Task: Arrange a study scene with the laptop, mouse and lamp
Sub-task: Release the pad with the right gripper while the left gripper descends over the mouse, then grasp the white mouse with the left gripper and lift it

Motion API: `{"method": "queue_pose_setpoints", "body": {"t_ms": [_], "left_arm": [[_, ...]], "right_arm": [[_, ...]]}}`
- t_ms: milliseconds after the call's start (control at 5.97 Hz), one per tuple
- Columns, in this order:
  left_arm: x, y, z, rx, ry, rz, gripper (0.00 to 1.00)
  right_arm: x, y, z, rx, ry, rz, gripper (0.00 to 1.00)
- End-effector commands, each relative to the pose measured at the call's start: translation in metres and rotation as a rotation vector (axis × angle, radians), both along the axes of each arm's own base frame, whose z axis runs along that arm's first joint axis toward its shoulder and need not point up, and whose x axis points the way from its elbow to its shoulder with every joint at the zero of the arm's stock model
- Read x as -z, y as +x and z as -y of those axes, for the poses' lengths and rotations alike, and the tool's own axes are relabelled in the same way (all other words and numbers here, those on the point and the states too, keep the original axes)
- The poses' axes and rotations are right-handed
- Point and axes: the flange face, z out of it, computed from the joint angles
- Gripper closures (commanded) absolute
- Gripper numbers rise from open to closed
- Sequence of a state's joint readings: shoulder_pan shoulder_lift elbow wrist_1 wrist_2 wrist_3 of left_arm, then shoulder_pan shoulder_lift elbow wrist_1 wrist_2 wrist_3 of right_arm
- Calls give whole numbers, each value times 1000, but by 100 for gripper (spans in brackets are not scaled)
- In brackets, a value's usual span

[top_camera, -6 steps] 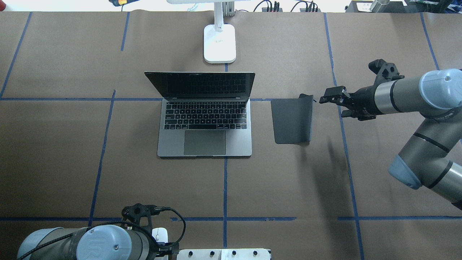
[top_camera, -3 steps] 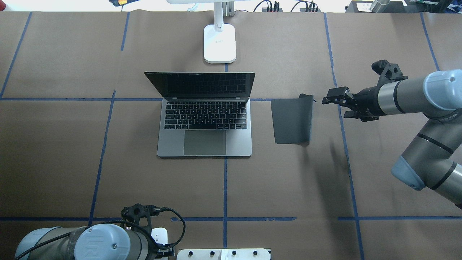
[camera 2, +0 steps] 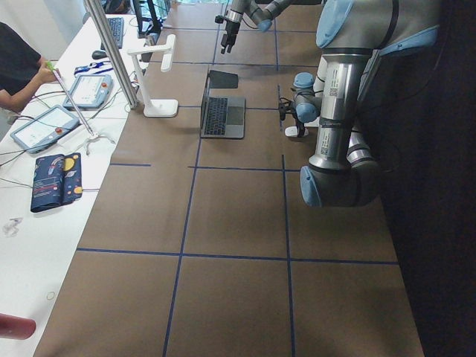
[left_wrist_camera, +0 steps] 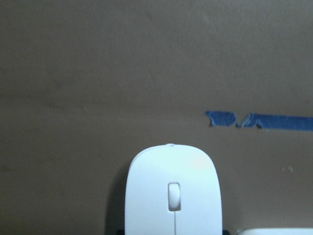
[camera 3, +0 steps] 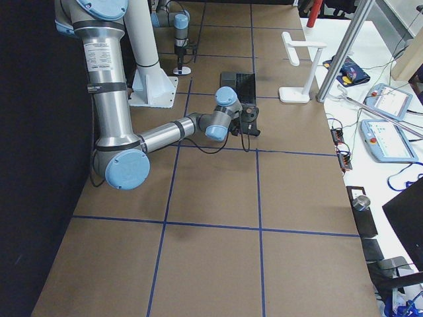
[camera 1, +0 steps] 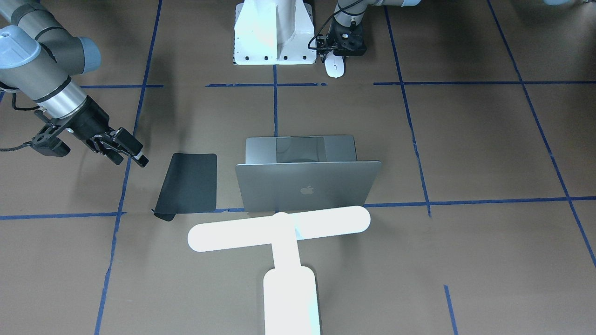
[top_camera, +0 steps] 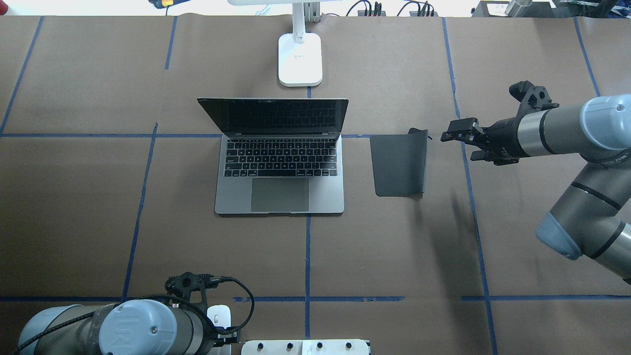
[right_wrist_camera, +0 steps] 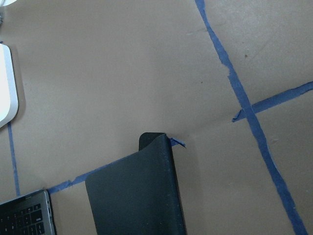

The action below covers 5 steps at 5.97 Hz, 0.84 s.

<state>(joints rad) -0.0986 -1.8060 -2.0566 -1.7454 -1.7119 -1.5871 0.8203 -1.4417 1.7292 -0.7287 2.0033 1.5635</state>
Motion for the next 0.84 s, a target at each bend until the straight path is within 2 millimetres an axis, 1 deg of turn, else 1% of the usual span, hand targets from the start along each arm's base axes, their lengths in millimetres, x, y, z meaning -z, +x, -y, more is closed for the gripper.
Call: {"method": "queue_pose_setpoints", "body": {"t_ms": [0,167,335,502,670], "left_arm": [[52,5,34,-40,137,-51,100],[82,2,58,-21,171,-55,100],[93,4,64,-38,211,-70,100],[109,16,82,-53,274,-79,100],[129,40,99,-49,298,-83,100]], "right_arm": [[-6,24,1,8,-18,7,0],[-9,36,6,11,-33,13,0],[-13,39,8,3,-39,8,0],[-21,50,11,-1,-35,-6,0],[-31,61,10,8,-20,-24,0]]}}
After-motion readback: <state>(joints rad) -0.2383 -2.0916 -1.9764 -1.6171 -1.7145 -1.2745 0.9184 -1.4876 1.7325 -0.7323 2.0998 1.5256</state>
